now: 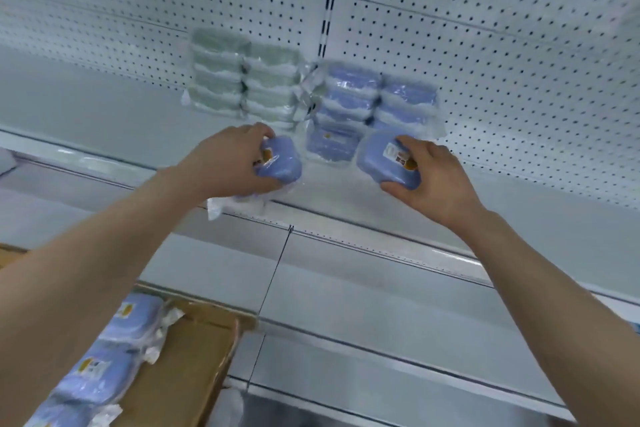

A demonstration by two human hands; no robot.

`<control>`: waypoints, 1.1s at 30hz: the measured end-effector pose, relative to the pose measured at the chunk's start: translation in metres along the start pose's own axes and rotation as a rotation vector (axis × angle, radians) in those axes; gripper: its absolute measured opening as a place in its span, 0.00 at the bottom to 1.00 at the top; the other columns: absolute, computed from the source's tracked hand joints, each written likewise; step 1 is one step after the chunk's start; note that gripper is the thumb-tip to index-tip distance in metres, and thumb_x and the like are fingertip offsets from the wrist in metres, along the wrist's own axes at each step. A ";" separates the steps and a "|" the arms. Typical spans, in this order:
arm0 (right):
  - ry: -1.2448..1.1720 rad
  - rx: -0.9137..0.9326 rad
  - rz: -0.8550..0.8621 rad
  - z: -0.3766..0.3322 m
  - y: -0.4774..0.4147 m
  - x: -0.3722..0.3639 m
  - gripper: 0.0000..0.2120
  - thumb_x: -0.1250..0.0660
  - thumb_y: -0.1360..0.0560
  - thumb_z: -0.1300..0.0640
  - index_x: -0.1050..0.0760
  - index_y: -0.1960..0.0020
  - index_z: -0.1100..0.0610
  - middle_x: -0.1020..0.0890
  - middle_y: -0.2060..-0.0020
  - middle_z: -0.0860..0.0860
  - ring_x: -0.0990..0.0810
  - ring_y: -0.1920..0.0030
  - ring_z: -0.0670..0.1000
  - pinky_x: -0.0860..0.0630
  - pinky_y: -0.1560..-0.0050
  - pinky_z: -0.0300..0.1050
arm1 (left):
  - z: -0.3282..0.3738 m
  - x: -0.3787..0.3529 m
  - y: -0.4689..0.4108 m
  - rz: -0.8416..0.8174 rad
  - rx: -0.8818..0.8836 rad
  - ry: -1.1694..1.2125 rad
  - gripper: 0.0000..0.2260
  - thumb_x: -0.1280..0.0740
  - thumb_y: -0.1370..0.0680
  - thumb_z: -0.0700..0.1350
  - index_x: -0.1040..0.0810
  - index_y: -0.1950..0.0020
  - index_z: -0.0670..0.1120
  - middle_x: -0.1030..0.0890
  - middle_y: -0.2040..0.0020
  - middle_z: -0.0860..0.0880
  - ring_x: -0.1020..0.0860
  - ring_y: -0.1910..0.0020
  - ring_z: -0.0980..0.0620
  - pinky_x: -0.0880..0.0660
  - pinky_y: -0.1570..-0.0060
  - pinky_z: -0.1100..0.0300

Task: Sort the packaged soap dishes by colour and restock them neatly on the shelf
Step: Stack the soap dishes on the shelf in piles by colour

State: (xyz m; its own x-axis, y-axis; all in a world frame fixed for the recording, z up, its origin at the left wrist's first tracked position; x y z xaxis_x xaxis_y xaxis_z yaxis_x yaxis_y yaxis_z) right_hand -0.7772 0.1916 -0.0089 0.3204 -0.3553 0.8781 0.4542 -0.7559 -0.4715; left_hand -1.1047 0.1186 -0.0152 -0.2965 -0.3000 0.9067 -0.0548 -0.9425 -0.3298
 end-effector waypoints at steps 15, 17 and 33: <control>-0.034 -0.104 -0.121 0.135 -0.075 -0.021 0.35 0.27 0.29 0.42 0.34 0.28 0.52 0.23 0.40 0.56 0.27 0.42 0.60 0.30 0.40 0.53 | 0.065 -0.085 -0.217 -0.218 -0.282 -0.279 0.26 0.32 0.26 0.56 0.31 0.31 0.49 0.25 0.37 0.50 0.28 0.38 0.46 0.29 0.41 0.51; -0.049 -0.070 -0.162 0.134 -0.087 -0.028 0.35 0.27 0.29 0.42 0.35 0.27 0.50 0.24 0.39 0.55 0.28 0.40 0.59 0.30 0.38 0.52 | 0.058 -0.097 -0.221 -0.222 -0.310 -0.314 0.24 0.35 0.23 0.56 0.31 0.29 0.47 0.28 0.32 0.47 0.32 0.34 0.45 0.35 0.34 0.52; 0.268 0.208 0.035 0.110 -0.101 -0.104 0.25 0.43 0.21 0.42 0.29 0.30 0.54 0.25 0.36 0.59 0.25 0.41 0.63 0.26 0.46 0.58 | 0.032 -0.135 -0.196 0.052 -0.276 -0.415 0.44 0.20 0.40 0.53 0.33 0.28 0.46 0.28 0.34 0.40 0.27 0.40 0.35 0.28 0.42 0.42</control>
State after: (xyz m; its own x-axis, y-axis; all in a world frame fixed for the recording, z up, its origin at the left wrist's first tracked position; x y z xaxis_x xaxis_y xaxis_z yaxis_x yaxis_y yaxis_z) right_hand -0.7653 0.3653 -0.0613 0.1211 -0.5320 0.8380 0.6157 -0.6219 -0.4838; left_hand -1.0237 0.3394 -0.0644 0.0962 -0.4315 0.8970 -0.3169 -0.8675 -0.3833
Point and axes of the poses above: each hand's wrist, its own y-axis away from the middle knuckle, its own x-axis out of the back of the hand, z = x × y, the point moved 1 cm from there along -y, towards the middle knuckle
